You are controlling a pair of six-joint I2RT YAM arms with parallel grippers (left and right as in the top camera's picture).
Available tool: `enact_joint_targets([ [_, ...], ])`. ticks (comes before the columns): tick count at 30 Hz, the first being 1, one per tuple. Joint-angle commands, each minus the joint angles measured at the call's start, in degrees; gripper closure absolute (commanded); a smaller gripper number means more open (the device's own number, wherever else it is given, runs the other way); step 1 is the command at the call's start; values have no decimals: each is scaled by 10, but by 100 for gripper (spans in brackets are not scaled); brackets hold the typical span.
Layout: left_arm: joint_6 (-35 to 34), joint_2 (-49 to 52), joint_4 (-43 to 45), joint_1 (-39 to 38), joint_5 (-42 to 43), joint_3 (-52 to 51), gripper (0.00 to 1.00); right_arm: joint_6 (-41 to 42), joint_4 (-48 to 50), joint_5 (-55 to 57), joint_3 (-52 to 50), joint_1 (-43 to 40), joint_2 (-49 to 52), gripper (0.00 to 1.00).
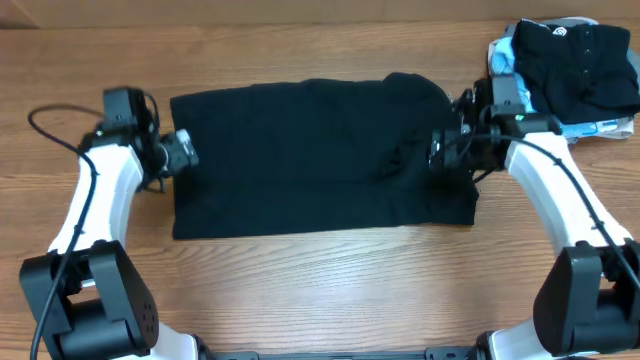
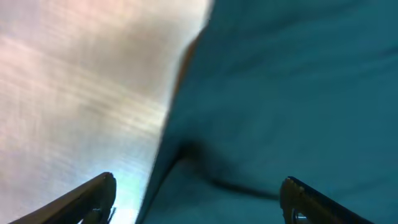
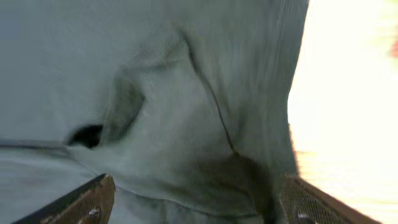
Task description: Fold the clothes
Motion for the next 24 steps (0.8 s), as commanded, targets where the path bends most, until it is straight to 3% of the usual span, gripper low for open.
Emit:
enact_joint_targets([
  [1, 85, 0, -2, 2, 79, 95, 15, -26, -27, 2, 91, -4, -2, 10],
  [10, 135, 97, 17, 2, 81, 213, 20, -44, -20, 2, 160, -4, -2, 10],
  [16, 148, 211, 78, 2, 81, 270, 21, -44, -31, -4, 160, -4, -2, 10],
  [24, 181, 278, 173, 2, 62, 285, 22, -43, -41, -4, 160, -4, -2, 10],
])
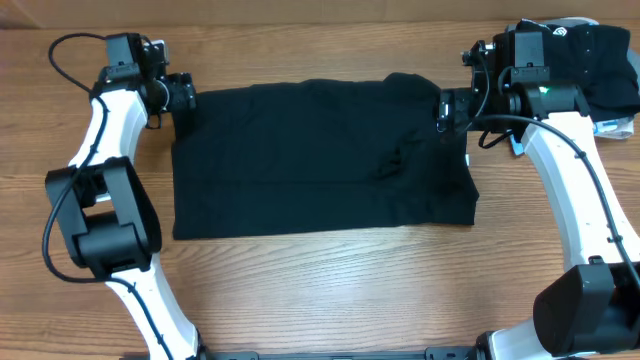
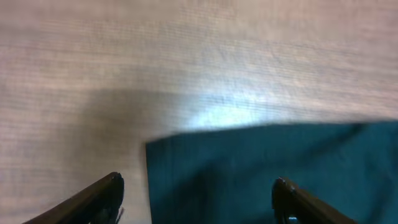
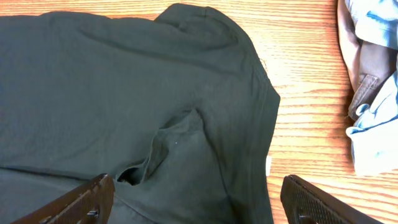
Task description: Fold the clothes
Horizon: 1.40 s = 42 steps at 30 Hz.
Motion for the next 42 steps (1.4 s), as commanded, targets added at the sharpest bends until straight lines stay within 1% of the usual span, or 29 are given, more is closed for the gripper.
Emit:
enact_joint_targets([
  [1, 36, 18, 30, 2, -13, 27, 23, -4, 1, -3, 14, -4, -1, 10],
  [6, 42, 43, 53, 2, -24, 27, 26, -3, 1, -3, 14, -4, -1, 10],
  [13, 42, 68, 54, 2, -24, 27, 28, -2, 1, -3, 14, -4, -1, 11],
  [17, 39, 73, 52, 2, -23, 27, 30, -2, 3, -3, 14, -4, -1, 11],
  [21, 37, 81, 51, 1, -22, 27, 35, -2, 3, -3, 14, -4, -1, 11],
  [23, 35, 85, 51, 1, -22, 27, 42, -2, 4, -3, 14, -4, -1, 14],
  [26, 35, 89, 52, 1, -22, 27, 49, -2, 8, -3, 14, -4, -1, 15],
  [28, 35, 92, 52, 1, -22, 27, 50, -2, 9, -6, 14, -4, -1, 16],
  [31, 35, 98, 56, 1, -24, 27, 47, -2, 9, -12, 14, -4, -1, 16],
  [34, 35, 101, 63, 1, -26, 27, 47, -2, 9, -16, 14, -4, -1, 16],
  [36, 35, 101, 65, 0, -26, 27, 52, -2, 9, -16, 14, -4, -1, 17],
  [38, 35, 101, 66, 0, -26, 27, 66, -2, 10, -16, 14, -4, -1, 19],
  [41, 35, 101, 63, -3, -26, 27, 93, -2, 14, -16, 14, -4, -1, 24],
  [42, 35, 101, 57, -4, -26, 27, 96, -2, 19, -16, 14, -4, -1, 26],
])
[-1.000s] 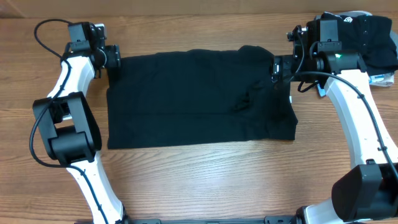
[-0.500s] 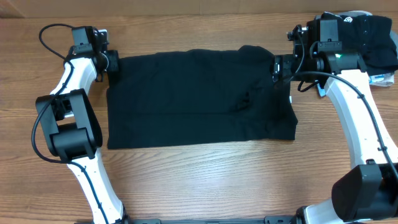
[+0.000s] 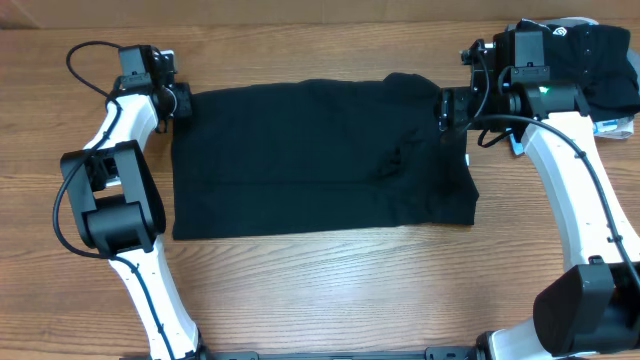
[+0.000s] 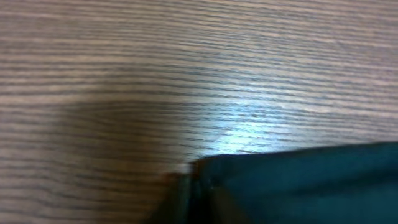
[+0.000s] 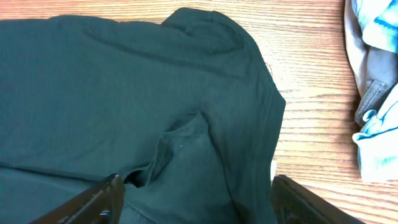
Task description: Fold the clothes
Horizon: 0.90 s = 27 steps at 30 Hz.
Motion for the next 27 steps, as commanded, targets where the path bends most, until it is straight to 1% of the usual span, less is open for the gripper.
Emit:
enact_joint_targets([
  [1, 3, 14, -11, -4, -4, 12, 96, -1, 15, -4, 14, -4, -1, 27],
  [5, -1, -1, -42, -5, -11, 13, 96, 1, 45, -6, 14, -4, -1, 28],
  [8, -23, -27, -63, -4, -28, 13, 96, 0, 78, -6, 14, -4, 5, 28],
  [10, -23, -49, -72, -4, -29, 13, 96, 1, 111, -6, 14, -4, 16, 28],
  [19, -32, -145, -111, -7, -26, 13, 96, 0, 252, -29, 14, -4, 104, 28],
  [27, -37, -159, -131, -23, -26, 13, 96, 1, 387, -67, 14, -4, 212, 18],
])
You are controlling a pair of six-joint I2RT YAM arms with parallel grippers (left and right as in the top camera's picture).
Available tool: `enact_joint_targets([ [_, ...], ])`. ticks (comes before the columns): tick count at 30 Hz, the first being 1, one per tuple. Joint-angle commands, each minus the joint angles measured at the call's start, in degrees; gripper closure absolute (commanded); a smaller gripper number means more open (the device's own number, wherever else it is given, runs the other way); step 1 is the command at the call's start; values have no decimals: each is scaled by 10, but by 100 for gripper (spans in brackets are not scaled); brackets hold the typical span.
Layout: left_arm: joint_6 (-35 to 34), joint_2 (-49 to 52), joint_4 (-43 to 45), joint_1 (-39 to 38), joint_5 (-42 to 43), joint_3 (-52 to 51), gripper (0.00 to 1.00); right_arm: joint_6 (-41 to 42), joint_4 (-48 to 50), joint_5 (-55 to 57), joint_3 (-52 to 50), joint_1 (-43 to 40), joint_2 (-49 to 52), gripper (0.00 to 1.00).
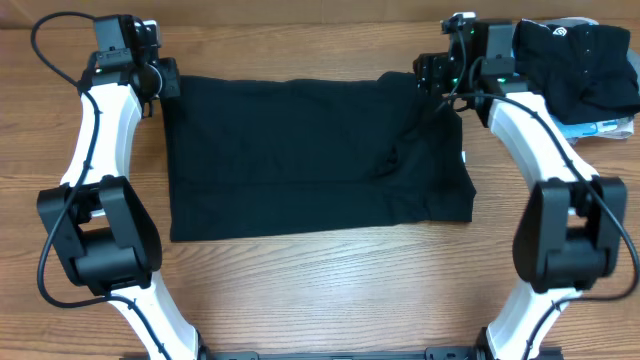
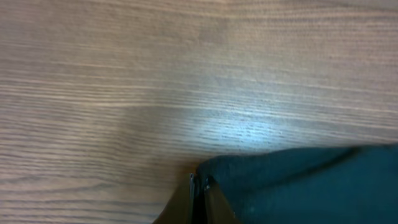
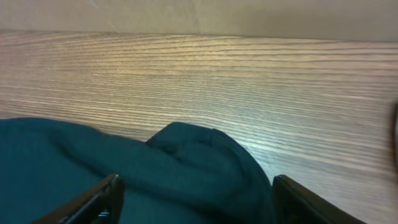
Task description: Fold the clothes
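Note:
A black garment (image 1: 315,155) lies spread flat across the middle of the wooden table (image 1: 320,290), with a rumpled bump at its far right corner. My left gripper (image 1: 165,82) is at the far left corner, shut on the cloth. In the left wrist view the closed fingertips (image 2: 200,183) pinch the corner of the garment (image 2: 298,186). My right gripper (image 1: 428,72) hovers open over the far right bump; its fingers (image 3: 102,193) stand wide on either side of the cloth fold (image 3: 193,146).
A pile of other clothes (image 1: 575,65), dark on top with light blue beneath, sits at the far right corner of the table, close behind the right arm. Both arms reach along the table's left and right sides.
My right gripper has moved from the garment's right edge to its far right corner, still open. My left gripper, still shut on the far left corner, has shifted slightly outward and farther.
First both grippers were open, low at the middle of the garment's left and right edges. Then the left was open at the far left corner and the right was raised by the right side. The left then shut on that corner; now the right is over the far right corner.

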Motion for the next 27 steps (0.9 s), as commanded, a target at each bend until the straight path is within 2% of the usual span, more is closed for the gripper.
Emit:
enact_joint_targets([
  [1, -10, -8, -7, -12, -7, 4, 96, 2, 37, -26, 13, -4, 42, 17],
  [12, -8, -8, -6, -48, -14, 4, 96, 2, 130, -27, 13, -3, 150, 15],
  [19, -8, -8, -15, -52, -28, 4, 96, 15, 174, -24, 13, 2, 171, 16],
  [23, -8, -8, -26, -52, -28, 4, 96, 52, 193, -15, 13, 4, 177, 30],
  [25, -8, -8, -28, -52, -28, 4, 96, 68, 199, -9, 13, 5, 179, 40],
  [27, -6, -8, -29, -52, -28, 4, 96, 85, 201, 5, 13, 5, 180, 57],
])
